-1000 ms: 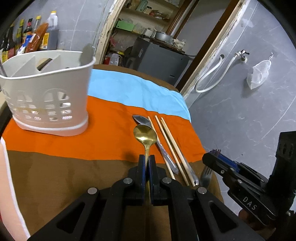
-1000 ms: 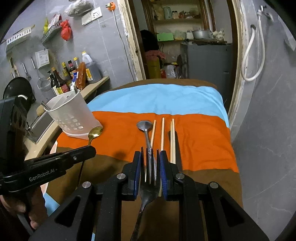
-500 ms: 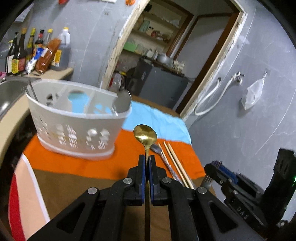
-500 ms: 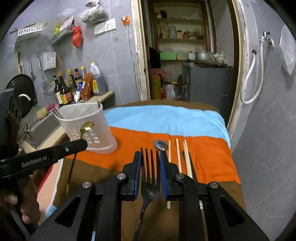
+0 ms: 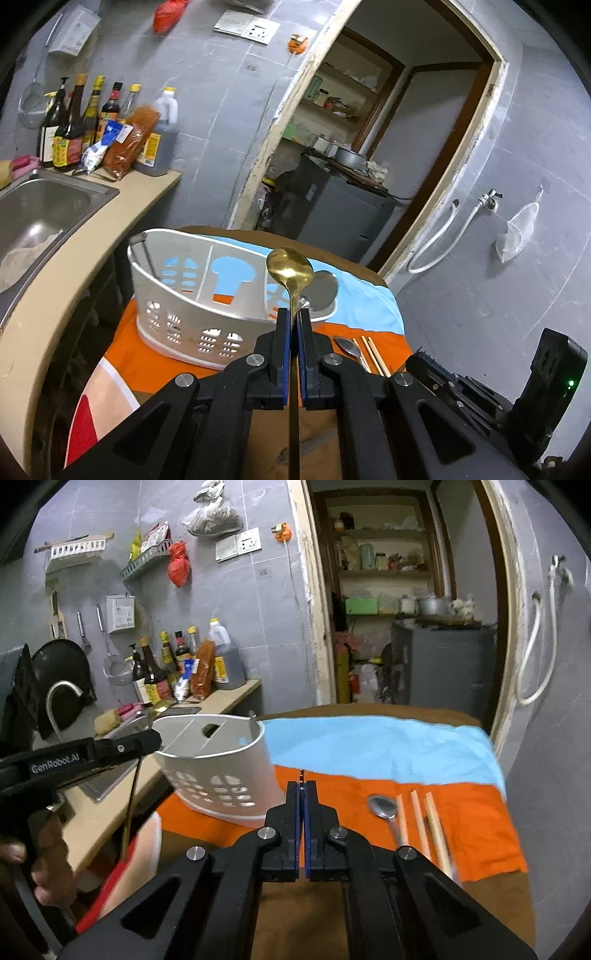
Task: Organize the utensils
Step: 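Lift the gold spoon and silver fork up toward the white caddy, then open the left tool over the caddy while the right tool drops the fork in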
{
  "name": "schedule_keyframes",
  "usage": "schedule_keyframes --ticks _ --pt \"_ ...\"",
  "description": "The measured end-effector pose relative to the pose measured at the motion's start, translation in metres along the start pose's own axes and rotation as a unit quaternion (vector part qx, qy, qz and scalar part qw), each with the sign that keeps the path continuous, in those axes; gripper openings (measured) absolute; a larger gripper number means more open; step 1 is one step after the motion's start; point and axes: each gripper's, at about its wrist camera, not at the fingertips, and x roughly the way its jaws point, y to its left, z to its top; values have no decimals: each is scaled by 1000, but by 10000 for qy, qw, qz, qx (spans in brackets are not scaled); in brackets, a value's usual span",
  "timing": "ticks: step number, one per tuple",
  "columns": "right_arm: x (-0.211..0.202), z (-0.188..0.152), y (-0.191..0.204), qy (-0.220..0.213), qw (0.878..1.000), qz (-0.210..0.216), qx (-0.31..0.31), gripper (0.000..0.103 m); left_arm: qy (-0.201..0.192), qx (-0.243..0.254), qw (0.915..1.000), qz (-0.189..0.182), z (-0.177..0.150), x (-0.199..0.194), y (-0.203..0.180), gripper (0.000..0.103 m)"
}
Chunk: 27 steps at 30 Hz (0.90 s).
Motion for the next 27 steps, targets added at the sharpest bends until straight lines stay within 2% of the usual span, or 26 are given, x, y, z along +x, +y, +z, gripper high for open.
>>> schedule_keyframes --ticks 4,7,13,18,21,27 --pt "1 3 7 -7 10000 -7 -40 1 -68 -55 10000 -19 3 -3 4 4" --pt "-10 18 9 -238 9997 -4 -71 1 -276 -132 9995 -23 17 -5 11 4" --pt "-37 64 16 -1094 9940 48 -49 1 -928 -495 9944 40 61 -2 36 4" --pt "-42 99 33 -1698 9852 -137 -202 1 -1316 -772 9883 81 89 12 57 4" --pt "-26 109 51 -1757 9815 -436 -629 1 -1483 -844 9851 201 95 27 67 4" --pt "4 105 70 -1497 9822 -557 -993 1 -1566 -590 9840 611 92 49 72 4"
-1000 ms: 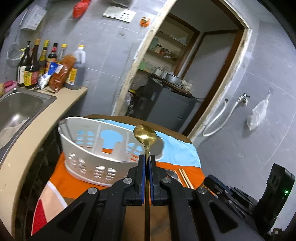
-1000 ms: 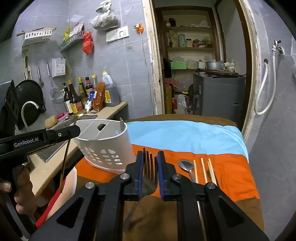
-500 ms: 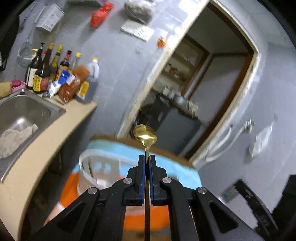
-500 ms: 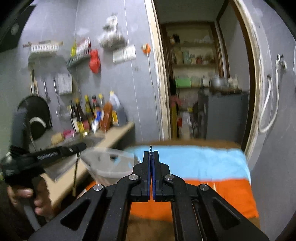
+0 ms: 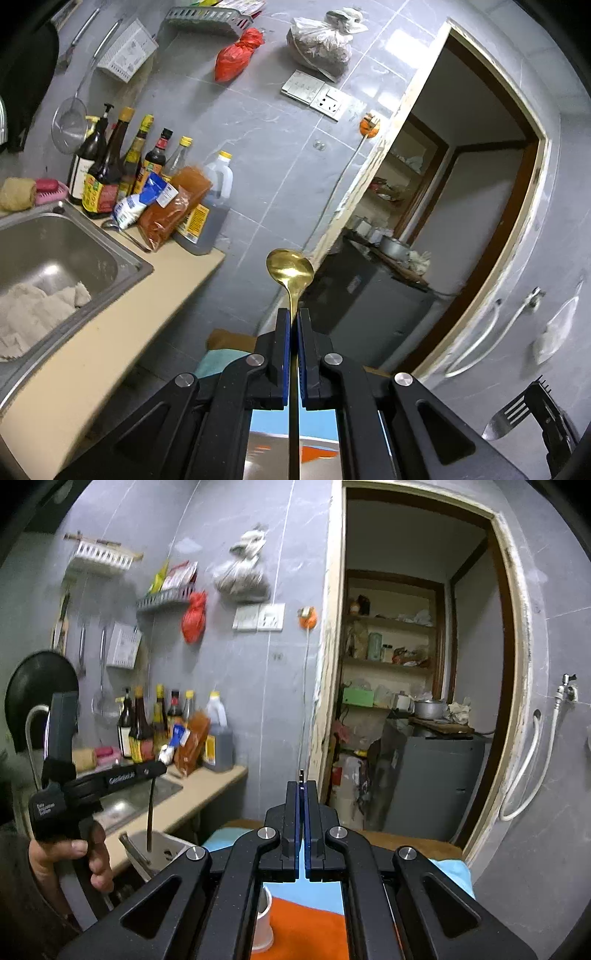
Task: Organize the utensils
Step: 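Open the left tool over the caddy while the right tool drops the fork in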
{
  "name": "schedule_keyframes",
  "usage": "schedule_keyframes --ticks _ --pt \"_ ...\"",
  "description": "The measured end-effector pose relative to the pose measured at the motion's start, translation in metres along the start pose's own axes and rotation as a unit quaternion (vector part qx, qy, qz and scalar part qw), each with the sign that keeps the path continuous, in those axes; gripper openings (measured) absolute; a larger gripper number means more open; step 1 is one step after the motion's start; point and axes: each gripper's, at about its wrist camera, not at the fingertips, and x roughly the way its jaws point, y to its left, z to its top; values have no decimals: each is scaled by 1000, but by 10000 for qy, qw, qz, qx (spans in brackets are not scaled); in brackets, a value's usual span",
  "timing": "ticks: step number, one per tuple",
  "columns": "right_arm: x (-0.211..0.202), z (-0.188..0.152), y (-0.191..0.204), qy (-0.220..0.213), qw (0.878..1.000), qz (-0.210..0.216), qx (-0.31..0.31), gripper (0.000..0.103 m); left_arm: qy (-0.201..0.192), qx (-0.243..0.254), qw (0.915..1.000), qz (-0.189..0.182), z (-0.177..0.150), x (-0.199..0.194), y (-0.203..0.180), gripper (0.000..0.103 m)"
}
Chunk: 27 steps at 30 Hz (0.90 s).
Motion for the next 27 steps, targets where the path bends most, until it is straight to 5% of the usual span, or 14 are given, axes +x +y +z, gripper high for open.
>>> schedule_keyframes --ticks 12,27 --pt "35 -26 15 424 9987 275 -55 2 -302 563 9973 350 -25 -3 -4 4" --pt "46 -46 12 785 9938 707 333 4 250 824 9961 172 -40 -17 -1 7"
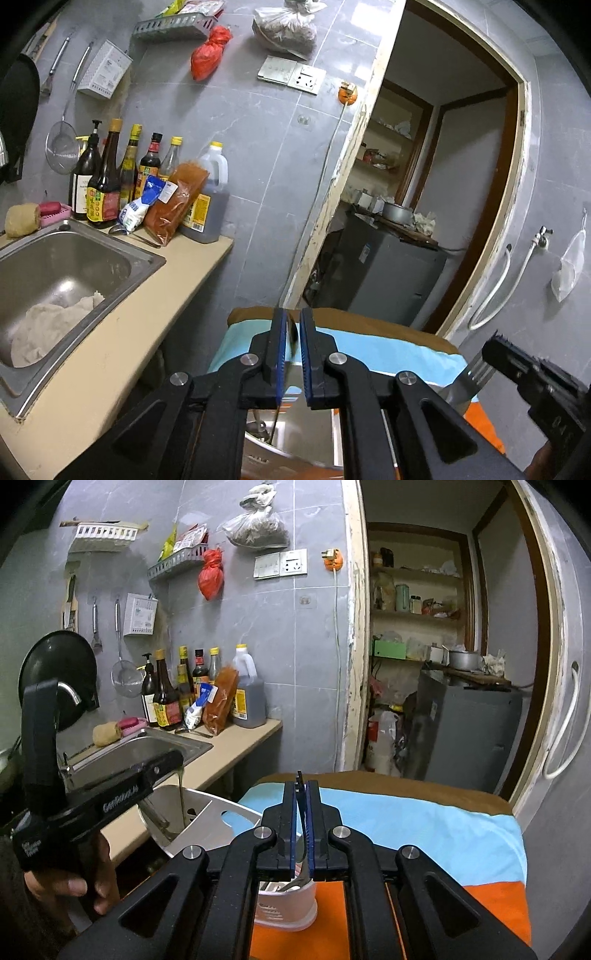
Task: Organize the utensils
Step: 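Open the left tool over the caddy while the right tool drops the fork in, then move both tools back toward the silver spoon and chopsticks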
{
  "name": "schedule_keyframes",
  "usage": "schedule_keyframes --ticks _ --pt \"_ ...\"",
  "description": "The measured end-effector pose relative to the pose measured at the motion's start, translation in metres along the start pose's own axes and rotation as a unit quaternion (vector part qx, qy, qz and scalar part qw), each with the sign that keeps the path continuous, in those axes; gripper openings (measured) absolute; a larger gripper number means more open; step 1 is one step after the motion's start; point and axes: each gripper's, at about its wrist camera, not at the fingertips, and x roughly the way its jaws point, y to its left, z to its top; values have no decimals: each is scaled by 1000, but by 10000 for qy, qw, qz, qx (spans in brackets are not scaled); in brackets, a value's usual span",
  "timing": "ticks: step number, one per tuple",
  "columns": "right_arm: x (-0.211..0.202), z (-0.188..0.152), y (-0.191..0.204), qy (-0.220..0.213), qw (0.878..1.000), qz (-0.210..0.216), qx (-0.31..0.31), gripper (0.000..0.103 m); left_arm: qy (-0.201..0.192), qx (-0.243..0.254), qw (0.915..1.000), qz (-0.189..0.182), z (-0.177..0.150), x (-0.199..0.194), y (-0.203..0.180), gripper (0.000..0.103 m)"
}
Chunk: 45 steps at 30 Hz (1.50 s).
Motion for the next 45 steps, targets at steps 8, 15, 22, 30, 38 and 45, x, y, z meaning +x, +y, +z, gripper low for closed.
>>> schedule_keyframes --ticks 8,15,22,30,38,45 --pt "-5 -4 -8 6 9997 114 210 9 53 -2 10000 -49 4 -12 -7 18" --pt "-27 -4 -28 -236 9980 124 565 38 30 50 10000 -64 6 -28 -26 61" --pt "-59 -7 -63 -559 9939 -144 940 72 -55 422 9991 23 8 -49 -58 96" --pt "-87 -14 -103 -716 9910 -575 978 95 -226 677 9974 40 -7 -71 -100 103" --pt "-116 -31 -145 -807 9886 -967 820 102 -201 819 9964 21 -41 -82 -140 103" --pt "-122 -49 -186 -468 9894 -1075 863 102 -63 833 9964 136 -70 -82 -171 103"
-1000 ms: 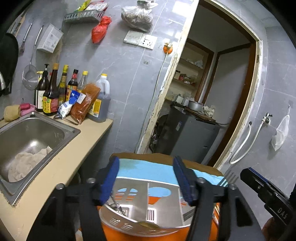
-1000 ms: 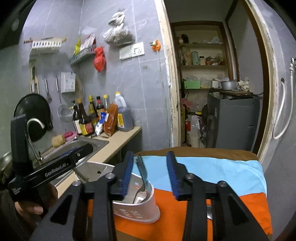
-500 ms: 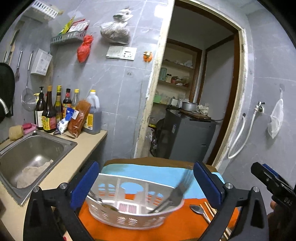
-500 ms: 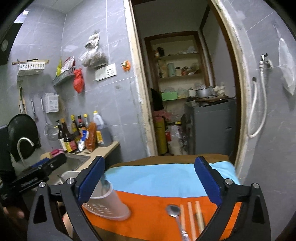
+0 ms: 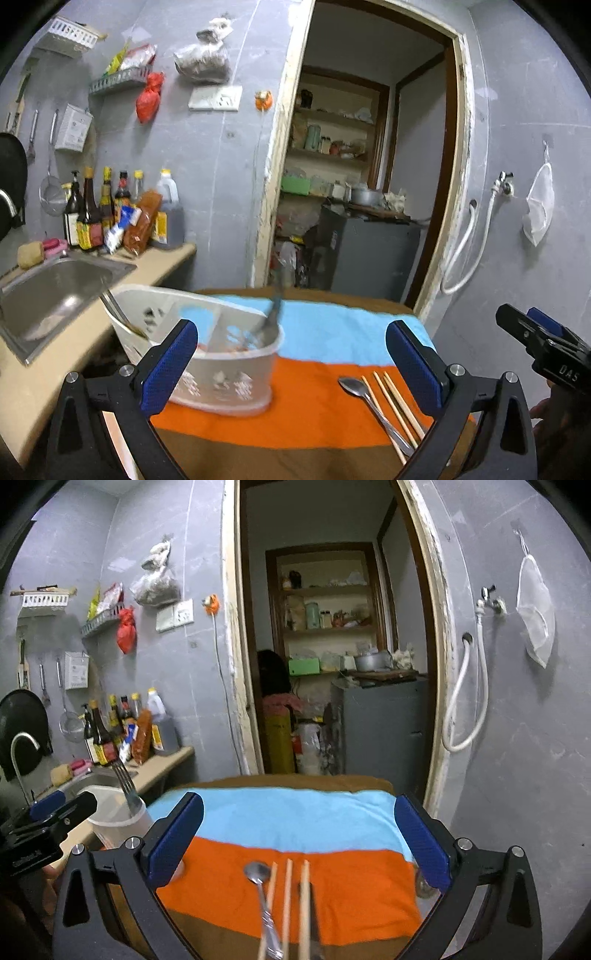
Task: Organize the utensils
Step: 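Move both tools back toward the silver spoon and chopsticks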
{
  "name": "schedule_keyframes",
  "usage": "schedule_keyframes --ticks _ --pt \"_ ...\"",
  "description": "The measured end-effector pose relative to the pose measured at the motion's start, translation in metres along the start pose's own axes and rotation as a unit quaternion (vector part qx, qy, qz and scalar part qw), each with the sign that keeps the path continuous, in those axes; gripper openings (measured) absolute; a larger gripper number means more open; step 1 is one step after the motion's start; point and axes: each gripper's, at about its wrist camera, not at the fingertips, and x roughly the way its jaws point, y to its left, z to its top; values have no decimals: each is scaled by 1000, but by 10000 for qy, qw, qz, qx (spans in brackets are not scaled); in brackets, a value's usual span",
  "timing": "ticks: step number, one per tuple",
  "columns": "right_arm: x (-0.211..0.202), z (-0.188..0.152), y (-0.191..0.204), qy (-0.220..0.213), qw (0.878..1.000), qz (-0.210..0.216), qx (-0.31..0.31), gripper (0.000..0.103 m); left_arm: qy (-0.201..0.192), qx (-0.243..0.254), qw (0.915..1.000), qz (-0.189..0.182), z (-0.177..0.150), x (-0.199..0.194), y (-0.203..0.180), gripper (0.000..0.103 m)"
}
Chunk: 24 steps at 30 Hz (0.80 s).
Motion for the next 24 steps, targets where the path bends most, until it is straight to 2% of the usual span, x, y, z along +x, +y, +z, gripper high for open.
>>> schedule_keyframes --ticks 3,12,14,16,19,22,24 --pt "6 -9 -17 237 9997 18 -24 102 330 -32 9994 -47 -15 9 -15 103" --pt "47 -51 -69 1314 9913 47 -88 99 1121 119 9936 -79 -52 45 -54 103" --pt "58 -62 -75 1533 9880 142 -129 90 1293 102 9915 -111 -58 57 -58 102" --pt "71 -72 -78 1764 9838 276 -158 72 1489 75 9887 -139 -61 71 -60 100" --pt "88 -85 -77 2042 9779 385 -248 59 1857 14 9824 -213 -66 93 -62 85" --pt "107 -95 -72 2345 9700 534 -350 50 2143 -137 9762 -309 -72 113 -61 75" --pt "117 -103 -70 2522 9646 664 -380 48 2290 -261 9723 -393 -76 124 -60 69"
